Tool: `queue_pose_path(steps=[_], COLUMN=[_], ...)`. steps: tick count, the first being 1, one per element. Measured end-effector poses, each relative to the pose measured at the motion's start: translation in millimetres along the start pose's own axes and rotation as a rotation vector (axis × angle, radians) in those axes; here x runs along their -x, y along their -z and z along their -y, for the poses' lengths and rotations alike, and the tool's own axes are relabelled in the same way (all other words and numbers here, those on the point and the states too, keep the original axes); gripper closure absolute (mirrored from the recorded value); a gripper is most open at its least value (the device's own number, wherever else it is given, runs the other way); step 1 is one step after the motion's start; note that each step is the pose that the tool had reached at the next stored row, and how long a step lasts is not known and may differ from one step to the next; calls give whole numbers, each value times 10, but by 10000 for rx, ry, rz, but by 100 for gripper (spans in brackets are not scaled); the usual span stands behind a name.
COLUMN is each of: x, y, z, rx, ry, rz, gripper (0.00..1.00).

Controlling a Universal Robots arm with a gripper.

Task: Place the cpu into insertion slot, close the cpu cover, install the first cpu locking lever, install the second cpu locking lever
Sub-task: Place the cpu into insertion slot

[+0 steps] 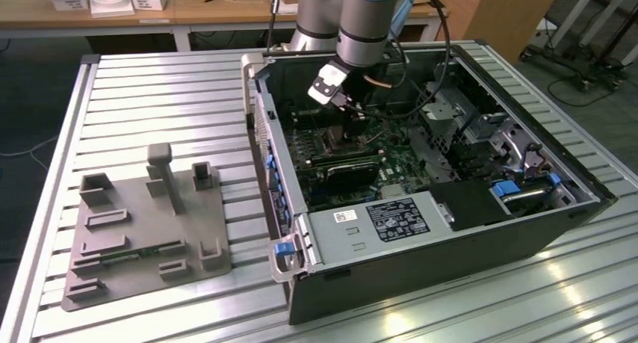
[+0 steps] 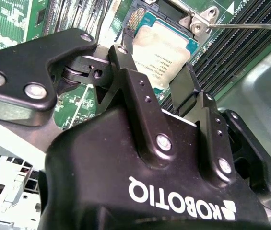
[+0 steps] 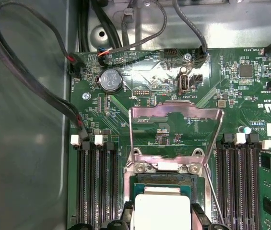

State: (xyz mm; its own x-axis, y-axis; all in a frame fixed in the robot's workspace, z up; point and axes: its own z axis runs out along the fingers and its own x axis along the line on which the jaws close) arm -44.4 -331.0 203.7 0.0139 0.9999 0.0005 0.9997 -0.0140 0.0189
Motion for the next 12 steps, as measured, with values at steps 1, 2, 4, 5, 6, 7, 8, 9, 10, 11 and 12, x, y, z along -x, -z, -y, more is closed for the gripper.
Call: queue_pose_path(steps=[1, 2, 4, 5, 6, 7, 8, 9, 10, 11, 12], x=[0, 0, 0, 0, 0, 0, 0, 0, 0, 0, 0], y=[-5, -10, -21, -21, -21, -21, -22, -22, -22, -22, -22], z=[0, 0, 0, 1, 1, 1, 0, 0, -1, -2, -5], rx=[0, 0, 0, -1, -1, -1, 0, 0, 0, 0, 0], ry=[0, 0, 0, 0, 0, 0, 0, 0, 0, 0, 2], rz=[1, 0, 0, 2, 1, 2, 1, 0, 1, 1, 1], gripper=[46, 46, 46, 46, 46, 46, 46, 46, 46, 46, 46])
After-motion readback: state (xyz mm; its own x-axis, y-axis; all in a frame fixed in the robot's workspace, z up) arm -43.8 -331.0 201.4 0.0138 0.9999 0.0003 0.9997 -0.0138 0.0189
